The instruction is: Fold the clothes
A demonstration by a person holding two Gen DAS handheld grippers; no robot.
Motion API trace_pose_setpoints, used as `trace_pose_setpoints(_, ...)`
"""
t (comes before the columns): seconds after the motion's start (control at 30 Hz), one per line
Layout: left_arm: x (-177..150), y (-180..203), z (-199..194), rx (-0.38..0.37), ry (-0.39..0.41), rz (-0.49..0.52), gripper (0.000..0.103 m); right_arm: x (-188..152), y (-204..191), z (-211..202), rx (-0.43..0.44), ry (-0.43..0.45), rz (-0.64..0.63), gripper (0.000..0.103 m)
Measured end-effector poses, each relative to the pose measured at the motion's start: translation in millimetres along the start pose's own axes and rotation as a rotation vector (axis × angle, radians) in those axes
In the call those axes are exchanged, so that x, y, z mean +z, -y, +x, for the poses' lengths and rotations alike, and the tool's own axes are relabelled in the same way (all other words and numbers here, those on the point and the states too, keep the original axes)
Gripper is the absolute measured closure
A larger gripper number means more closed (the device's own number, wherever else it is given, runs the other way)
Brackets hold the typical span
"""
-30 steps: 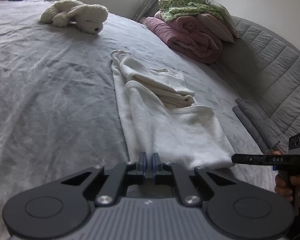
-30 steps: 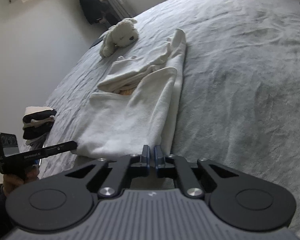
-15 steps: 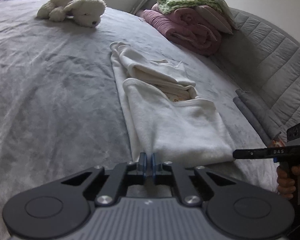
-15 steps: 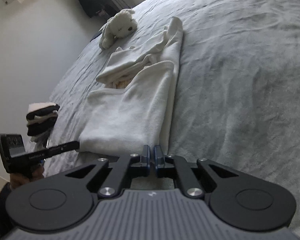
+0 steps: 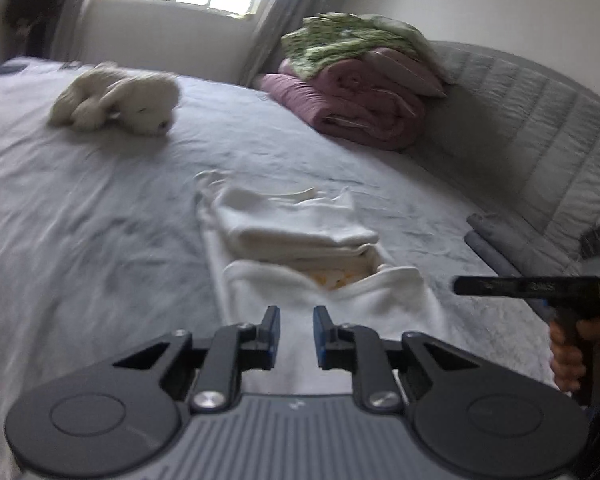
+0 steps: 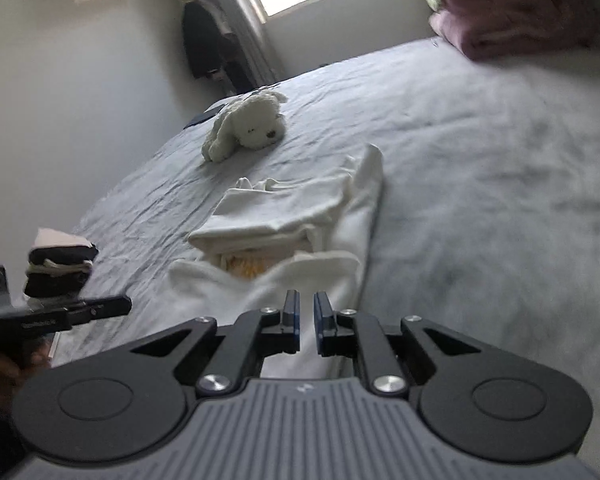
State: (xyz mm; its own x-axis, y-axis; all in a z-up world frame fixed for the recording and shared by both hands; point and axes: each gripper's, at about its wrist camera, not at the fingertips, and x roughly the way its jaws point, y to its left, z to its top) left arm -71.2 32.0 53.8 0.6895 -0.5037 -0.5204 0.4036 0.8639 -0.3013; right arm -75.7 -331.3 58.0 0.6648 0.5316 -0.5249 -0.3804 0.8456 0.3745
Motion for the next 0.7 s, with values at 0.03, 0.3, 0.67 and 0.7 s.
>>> trace_pose_setpoints(0.03, 1.5, 2.7, 8.0, 0.006, -0.016, 0.009, 0.087, 3.2, -1.8, 8.4, -0.010, -0.004, -0.016, 0.090)
trace_pose_setpoints(0.3, 3.2, 4.2, 42.0, 0.065, -0.071, 0.011, 0.087, 13.4, -6.1, 53.3, -0.053, -0.054, -0.072, 0.090)
trace_pose_setpoints(0.67, 7.1, -6.1, 56.1, 0.104, -0.050, -0.006, 0.087, 8.0, 0.8, 67.8, -0.106, -0.105, -0.042, 0.103)
trace_pose_setpoints(0.7, 8.0, -5.5, 56.6, 0.104, -0.045, -0.005, 0.087, 8.7, -1.1, 65.1, -0.102, -0.085, -0.045, 0.102)
